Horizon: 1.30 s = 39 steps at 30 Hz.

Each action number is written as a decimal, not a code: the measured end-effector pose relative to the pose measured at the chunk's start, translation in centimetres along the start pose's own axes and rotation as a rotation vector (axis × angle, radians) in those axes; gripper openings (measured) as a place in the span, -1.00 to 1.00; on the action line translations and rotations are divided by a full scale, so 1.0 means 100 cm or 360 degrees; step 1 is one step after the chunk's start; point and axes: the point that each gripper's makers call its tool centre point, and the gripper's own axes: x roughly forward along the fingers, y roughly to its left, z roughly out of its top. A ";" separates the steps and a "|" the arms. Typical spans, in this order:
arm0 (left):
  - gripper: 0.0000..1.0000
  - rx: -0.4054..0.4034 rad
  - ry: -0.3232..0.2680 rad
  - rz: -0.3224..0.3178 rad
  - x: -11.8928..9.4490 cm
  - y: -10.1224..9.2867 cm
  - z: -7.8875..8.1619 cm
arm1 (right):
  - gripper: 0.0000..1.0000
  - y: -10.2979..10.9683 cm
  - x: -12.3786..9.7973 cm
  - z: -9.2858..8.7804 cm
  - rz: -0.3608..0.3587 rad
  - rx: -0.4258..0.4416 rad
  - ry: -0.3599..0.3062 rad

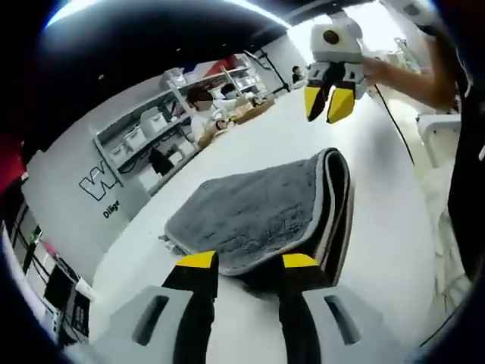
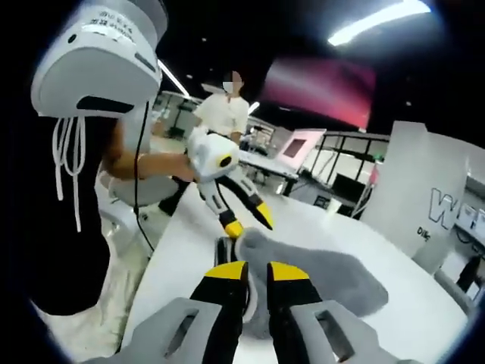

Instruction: Open the folded towel by lifting each exposed corner and separating the folded layers until the towel lies flat within the target outline without major curled edges

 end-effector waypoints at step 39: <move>-0.95 0.0506 0.0138 -0.0042 -0.005 0.011 0.025 | -0.60 -0.005 0.095 -0.006 -0.0257 -0.0202 0.0311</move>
